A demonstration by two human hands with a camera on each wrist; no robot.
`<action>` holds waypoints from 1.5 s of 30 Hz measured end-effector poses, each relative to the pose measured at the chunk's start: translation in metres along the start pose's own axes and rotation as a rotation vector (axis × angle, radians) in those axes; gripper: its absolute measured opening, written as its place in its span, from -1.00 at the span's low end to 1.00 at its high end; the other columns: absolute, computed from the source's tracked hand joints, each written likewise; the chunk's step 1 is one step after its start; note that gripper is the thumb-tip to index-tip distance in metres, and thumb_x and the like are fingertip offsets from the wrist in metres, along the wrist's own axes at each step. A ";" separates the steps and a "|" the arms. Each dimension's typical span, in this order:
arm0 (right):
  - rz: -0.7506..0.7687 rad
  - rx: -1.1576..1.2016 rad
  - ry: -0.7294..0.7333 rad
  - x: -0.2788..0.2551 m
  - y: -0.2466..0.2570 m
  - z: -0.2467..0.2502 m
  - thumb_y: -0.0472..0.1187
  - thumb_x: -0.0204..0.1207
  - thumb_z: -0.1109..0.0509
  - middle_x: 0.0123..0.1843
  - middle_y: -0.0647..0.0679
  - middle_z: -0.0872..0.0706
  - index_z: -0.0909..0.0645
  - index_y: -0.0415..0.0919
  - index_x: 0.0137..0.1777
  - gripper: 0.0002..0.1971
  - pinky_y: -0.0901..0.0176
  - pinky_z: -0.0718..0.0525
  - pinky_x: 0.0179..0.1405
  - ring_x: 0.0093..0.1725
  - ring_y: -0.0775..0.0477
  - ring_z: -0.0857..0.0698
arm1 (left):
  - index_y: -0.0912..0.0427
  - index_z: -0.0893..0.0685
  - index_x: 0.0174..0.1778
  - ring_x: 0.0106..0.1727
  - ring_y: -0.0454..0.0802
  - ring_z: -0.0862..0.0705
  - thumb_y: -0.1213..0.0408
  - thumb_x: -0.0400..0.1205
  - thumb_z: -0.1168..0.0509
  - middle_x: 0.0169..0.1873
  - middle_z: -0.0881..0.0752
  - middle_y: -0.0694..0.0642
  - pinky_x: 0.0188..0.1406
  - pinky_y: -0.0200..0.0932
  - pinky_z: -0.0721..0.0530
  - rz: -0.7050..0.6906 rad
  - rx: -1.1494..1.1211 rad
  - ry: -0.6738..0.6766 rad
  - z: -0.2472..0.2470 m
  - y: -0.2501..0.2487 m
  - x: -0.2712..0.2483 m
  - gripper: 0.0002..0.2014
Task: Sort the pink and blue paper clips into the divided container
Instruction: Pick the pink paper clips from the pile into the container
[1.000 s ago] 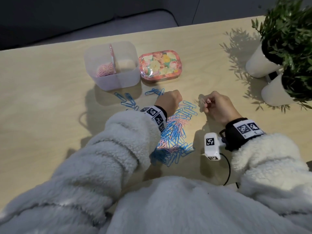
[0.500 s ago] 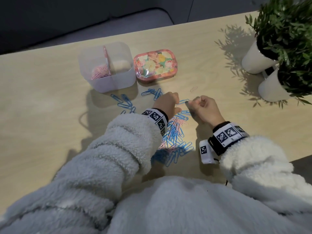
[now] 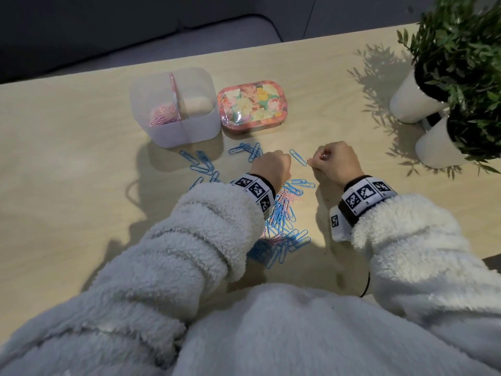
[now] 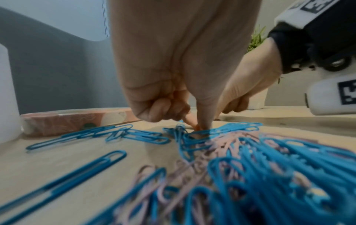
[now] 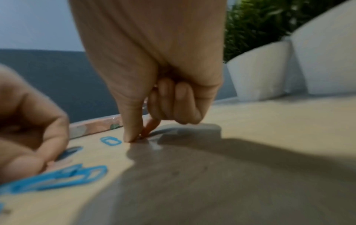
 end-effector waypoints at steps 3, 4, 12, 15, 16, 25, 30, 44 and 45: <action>-0.036 0.167 0.071 -0.008 -0.009 0.000 -0.16 0.32 -0.45 -0.47 -0.18 -0.63 -0.56 -0.16 -0.54 -0.75 0.06 -0.60 -0.21 -0.36 -0.08 -0.57 | 0.40 -0.59 0.03 0.06 0.25 -0.63 0.27 0.63 -0.21 0.05 -0.64 0.32 0.11 0.08 -0.57 0.024 -0.083 0.089 0.002 0.004 -0.001 -0.77; -0.040 0.246 0.073 -0.011 -0.010 -0.001 -0.18 0.32 -0.41 -0.53 -0.17 -0.59 -0.50 -0.16 -0.60 -0.70 0.14 -0.58 -0.32 -0.46 -0.03 -0.53 | 0.37 -0.60 -0.06 -0.04 0.21 -0.65 0.28 0.62 -0.21 -0.04 -0.67 0.29 0.05 0.05 -0.60 0.040 -0.146 0.105 0.006 0.007 -0.003 -0.81; -0.174 1.116 0.221 -0.041 0.000 -0.002 -0.58 0.51 -0.12 -0.56 -0.11 -0.61 -0.49 -0.27 -0.21 -0.76 0.38 -0.39 -0.71 -0.69 0.08 -0.49 | 0.16 -0.53 -0.33 -0.51 -0.14 -0.45 0.43 0.62 -0.18 -0.49 -0.59 0.03 -0.41 -0.31 -0.40 0.325 -1.087 0.220 0.043 0.060 -0.039 -0.79; -0.151 1.001 0.269 -0.044 0.004 -0.009 -0.46 0.52 -0.22 -0.60 -0.03 -0.46 -0.54 -0.24 -0.28 -0.80 0.41 -0.24 -0.70 -0.69 0.10 -0.33 | 0.13 -0.54 -0.28 -0.61 -0.22 -0.47 0.46 0.63 -0.14 -0.58 -0.60 -0.04 -0.39 -0.26 -0.37 0.395 -1.253 0.205 0.042 0.073 -0.047 -0.78; -0.117 0.897 0.275 -0.044 0.004 -0.013 -0.37 0.52 -0.31 -0.63 0.00 -0.46 -0.53 -0.21 -0.35 -0.79 0.43 -0.20 -0.71 -0.71 0.12 -0.29 | 0.12 -0.55 -0.24 -0.61 -0.21 -0.47 0.46 0.62 -0.11 -0.56 -0.58 -0.02 -0.44 -0.29 -0.41 0.424 -1.287 0.209 0.042 0.075 -0.049 -0.79; 0.068 0.167 -0.006 -0.023 0.002 -0.024 -0.16 0.33 -0.50 -0.41 -0.09 -0.68 -0.52 0.01 -0.48 -0.75 0.09 -0.59 -0.25 -0.37 -0.08 -0.61 | 0.18 -0.57 -0.35 -0.68 -0.30 -0.44 0.34 0.61 -0.23 -0.71 -0.51 -0.10 -0.65 -0.42 -0.32 0.279 -0.815 0.180 0.025 0.047 -0.054 -0.80; 0.187 0.149 0.072 -0.026 0.015 -0.031 -0.12 0.33 -0.49 -0.39 -0.11 -0.69 -0.63 0.08 -0.37 -0.88 0.05 -0.57 -0.24 -0.36 -0.09 -0.60 | 0.18 -0.69 -0.04 -0.43 -0.11 -0.43 0.25 0.56 -0.32 -0.53 -0.41 -0.14 -0.34 -0.23 -0.38 0.058 -0.341 0.119 0.012 0.036 -0.063 -0.87; -0.063 0.171 -0.089 -0.029 -0.006 -0.007 -0.08 0.33 -0.47 -0.30 -0.12 -0.73 -0.53 -0.07 -0.46 -0.77 -0.03 -0.68 -0.02 -0.19 -0.19 -0.70 | 0.14 -0.67 0.04 -0.44 -0.10 -0.40 0.25 0.61 -0.24 -0.53 -0.39 -0.10 -0.36 -0.20 -0.28 0.051 -0.271 -0.054 0.011 0.036 -0.051 -0.84; -0.070 0.169 -0.056 -0.032 -0.008 -0.010 -0.03 0.29 -0.51 -0.32 -0.11 -0.74 -0.52 -0.06 -0.47 -0.74 -0.01 -0.68 -0.05 -0.21 -0.19 -0.71 | 0.13 -0.66 0.05 -0.38 -0.06 -0.44 0.22 0.61 -0.25 -0.50 -0.43 -0.09 -0.31 -0.21 -0.32 0.052 -0.251 -0.038 0.011 0.032 -0.046 -0.84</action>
Point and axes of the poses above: each hand's wrist, its own x-axis towards the middle knuckle, its own z-axis out of the back of the hand, y = z × x, the point moved 1 cm from there along x, towards the middle knuckle
